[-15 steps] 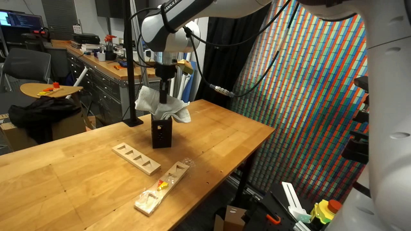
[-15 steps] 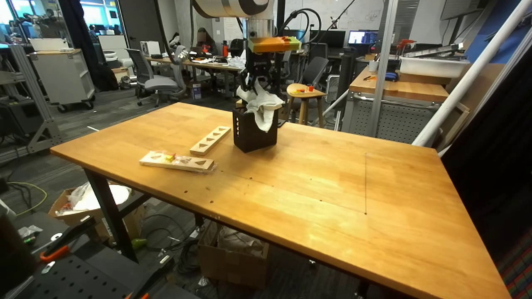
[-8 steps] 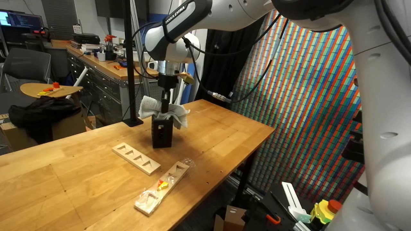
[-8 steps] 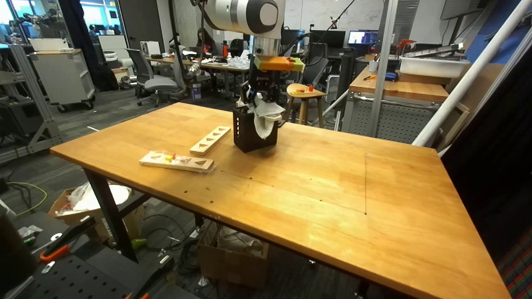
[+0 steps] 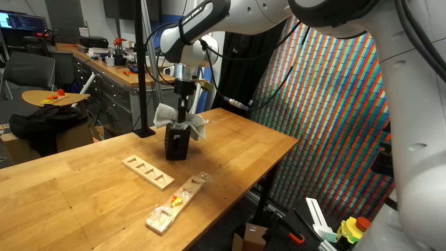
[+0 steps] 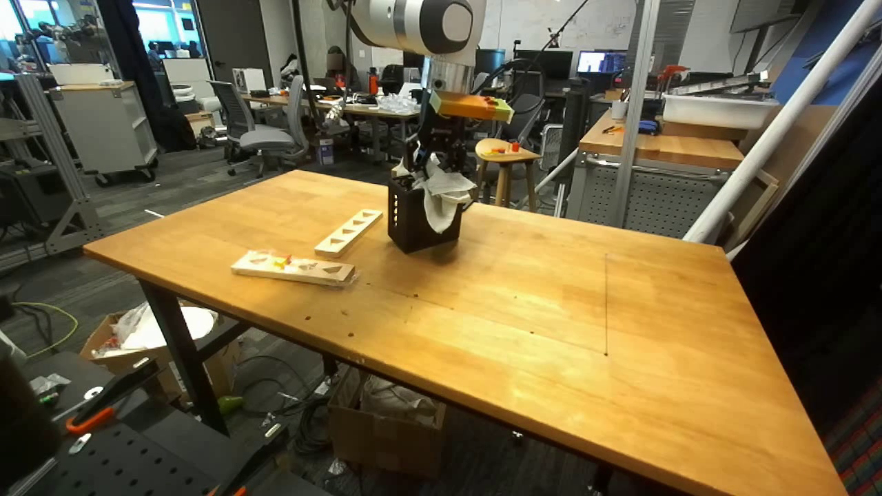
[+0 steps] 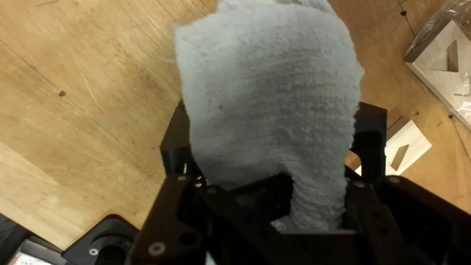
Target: Stuff the towel into the box
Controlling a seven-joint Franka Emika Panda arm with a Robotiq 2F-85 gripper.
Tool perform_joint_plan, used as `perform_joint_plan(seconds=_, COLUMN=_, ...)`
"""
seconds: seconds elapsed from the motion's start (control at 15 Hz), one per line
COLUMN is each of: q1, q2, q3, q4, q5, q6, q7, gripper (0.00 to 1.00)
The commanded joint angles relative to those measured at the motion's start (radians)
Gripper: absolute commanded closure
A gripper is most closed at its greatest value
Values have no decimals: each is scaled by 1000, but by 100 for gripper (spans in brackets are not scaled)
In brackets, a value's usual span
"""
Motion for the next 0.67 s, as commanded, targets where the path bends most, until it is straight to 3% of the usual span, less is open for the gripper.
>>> perform_joint_plan(seconds=0.0, q1=-6, q2=21, q3=-2, q4=59, q5=-4, q6=-55, q7=-23, gripper=99)
perform_joint_plan(seconds=0.6, q1=44, q2=-58, q3=-27, q4=98, q5=-151, q6=-67, q7=8, gripper=99)
